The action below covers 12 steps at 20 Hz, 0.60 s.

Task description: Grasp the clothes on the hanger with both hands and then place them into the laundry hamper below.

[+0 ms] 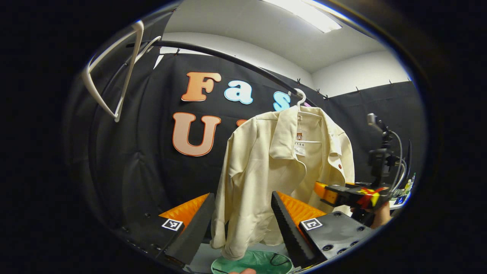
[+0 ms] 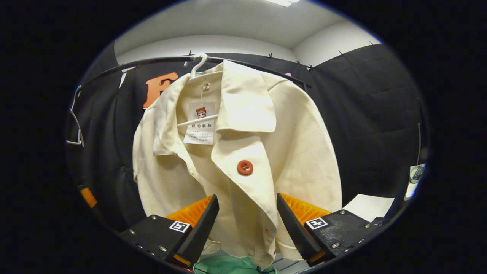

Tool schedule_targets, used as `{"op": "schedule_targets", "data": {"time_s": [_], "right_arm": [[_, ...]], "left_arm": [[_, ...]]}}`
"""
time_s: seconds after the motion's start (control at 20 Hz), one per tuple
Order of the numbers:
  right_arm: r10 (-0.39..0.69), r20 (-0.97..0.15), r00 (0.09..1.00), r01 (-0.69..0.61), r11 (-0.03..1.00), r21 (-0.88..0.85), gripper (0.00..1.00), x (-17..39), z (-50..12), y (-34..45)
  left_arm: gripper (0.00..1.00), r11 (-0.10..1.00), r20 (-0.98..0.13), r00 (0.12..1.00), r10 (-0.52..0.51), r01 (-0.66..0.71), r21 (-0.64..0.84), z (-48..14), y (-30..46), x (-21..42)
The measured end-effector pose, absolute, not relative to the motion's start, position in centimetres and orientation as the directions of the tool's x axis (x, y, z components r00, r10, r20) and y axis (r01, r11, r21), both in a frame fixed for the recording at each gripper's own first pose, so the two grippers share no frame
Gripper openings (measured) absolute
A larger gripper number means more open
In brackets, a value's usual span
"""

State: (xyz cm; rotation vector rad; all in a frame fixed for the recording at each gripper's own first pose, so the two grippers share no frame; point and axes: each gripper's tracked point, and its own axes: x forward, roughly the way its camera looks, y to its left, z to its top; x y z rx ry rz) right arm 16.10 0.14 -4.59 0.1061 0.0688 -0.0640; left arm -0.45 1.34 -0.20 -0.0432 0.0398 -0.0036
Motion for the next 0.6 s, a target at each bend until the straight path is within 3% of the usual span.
{"op": "schedule_targets", "data": {"time_s": [0.1, 0.25, 0.35, 0.45, 0.5, 0.6], "right_arm": [[-0.098, -0.102, 0.990, 0.108, 0.990, 0.090, 0.93, 17.2, -5.2, -1.0], [-0.077, -0.090, 0.993, 0.088, 0.989, 0.119, 0.39, 16.5, -4.4, -2.1], [-0.066, -0.075, 0.995, 0.073, 0.991, 0.108, 0.16, 15.2, -3.5, -3.2], [-0.055, -0.050, 0.997, 0.060, 0.993, 0.097, 0.07, 13.8, -2.1, -4.1], [-0.050, -0.042, 0.998, 0.053, 0.994, 0.093, 0.04, 13.2, -1.4, -4.6], [-0.008, -0.038, 0.999, 0.012, 0.995, 0.102, 0.03, 12.1, -0.5, -4.5]], "left_arm": [[0.97, 0.998, -0.042, 0.999, -0.035, 0.033, -0.055, -0.2, 0.5, -0.2], [0.96, 0.997, -0.030, 0.997, -0.069, 0.068, -0.044, 0.0, -0.9, 0.4], [0.97, 0.993, -0.029, 0.993, -0.111, 0.110, -0.042, -0.4, -2.9, 1.9], [1.00, 0.988, -0.029, 0.988, -0.151, 0.150, -0.021, -0.9, -5.2, 3.5], [0.96, 0.987, -0.021, 0.987, -0.160, 0.160, -0.002, -1.0, -6.1, 4.3], [0.96, 0.980, 0.001, 0.980, -0.198, 0.198, 0.028, -1.2, -8.6, 6.2]]}}
